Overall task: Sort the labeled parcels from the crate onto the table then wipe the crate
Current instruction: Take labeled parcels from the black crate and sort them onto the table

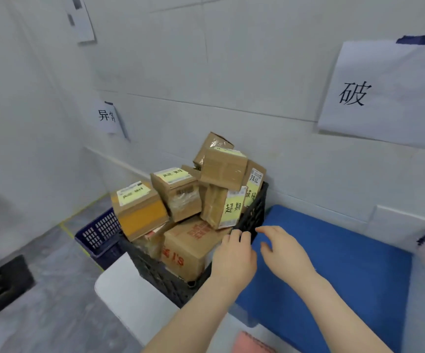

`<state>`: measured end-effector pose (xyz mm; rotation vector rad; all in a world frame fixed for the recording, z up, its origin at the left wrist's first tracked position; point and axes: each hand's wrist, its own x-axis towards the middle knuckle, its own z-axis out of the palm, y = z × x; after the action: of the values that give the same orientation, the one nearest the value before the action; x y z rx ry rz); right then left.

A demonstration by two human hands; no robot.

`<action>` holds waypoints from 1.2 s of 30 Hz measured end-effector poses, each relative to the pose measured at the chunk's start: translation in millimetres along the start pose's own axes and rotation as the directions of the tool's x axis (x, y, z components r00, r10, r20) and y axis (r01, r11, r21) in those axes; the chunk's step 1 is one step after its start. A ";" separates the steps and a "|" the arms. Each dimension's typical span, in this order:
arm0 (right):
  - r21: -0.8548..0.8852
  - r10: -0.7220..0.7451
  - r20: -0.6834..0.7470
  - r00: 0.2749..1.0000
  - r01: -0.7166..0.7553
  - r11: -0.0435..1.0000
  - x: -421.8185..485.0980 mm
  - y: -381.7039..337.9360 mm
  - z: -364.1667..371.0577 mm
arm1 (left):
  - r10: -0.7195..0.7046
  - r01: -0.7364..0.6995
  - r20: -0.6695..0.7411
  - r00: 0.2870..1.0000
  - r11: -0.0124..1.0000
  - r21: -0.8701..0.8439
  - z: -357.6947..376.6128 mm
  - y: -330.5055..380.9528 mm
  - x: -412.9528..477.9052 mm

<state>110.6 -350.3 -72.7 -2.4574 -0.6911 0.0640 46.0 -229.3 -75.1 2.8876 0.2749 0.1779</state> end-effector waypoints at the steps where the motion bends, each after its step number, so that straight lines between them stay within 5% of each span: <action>1: 0.004 0.009 -0.006 1.000 -0.009 1.000 7.3 -8.7 7.6 | 0.029 -0.029 -0.011 1.000 1.000 -0.012 -5.3 -12.3 0.8; 5: 0.086 0.103 -0.077 0.992 -0.096 0.992 42.0 -31.4 8.9 | 0.215 -0.249 -0.359 0.908 0.967 -0.050 -47.7 -59.0 12.3; 8: 0.197 0.199 -0.197 0.960 -0.160 0.967 78.1 -45.9 -20.8 | 0.059 -0.209 -0.584 0.810 0.959 -0.192 -92.5 -92.5 44.5; 12: 0.289 0.183 -0.307 0.934 -0.092 0.953 133.1 -74.8 -65.7 | -0.160 -0.090 -0.429 0.889 0.858 -0.506 -133.7 -105.8 119.2; 15: 0.311 0.170 -0.205 0.964 -0.101 0.945 163.0 -93.7 -77.7 | -0.096 -0.046 -0.198 0.976 0.791 -0.610 -141.5 -100.0 169.0; 20: 0.354 0.209 -0.013 0.978 -0.192 0.915 182.0 -101.3 -68.6 | 0.001 0.036 0.064 0.998 0.812 -0.582 -129.7 -95.9 199.1; 25: 0.384 0.196 0.047 0.979 -0.199 0.902 182.0 -95.8 -59.6 | -0.003 0.019 0.028 1.000 0.792 -0.610 -125.2 -99.1 186.8; 36: 0.273 -0.004 -0.219 0.976 0.065 0.960 139.6 -96.6 -38.6 | 0.048 -0.191 -0.259 0.965 0.805 -0.561 -118.0 -101.1 129.3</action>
<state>194.1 -234.4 26.9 -2.1420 -0.5856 -0.1119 138.0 -81.0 26.9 2.2626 0.0537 0.5284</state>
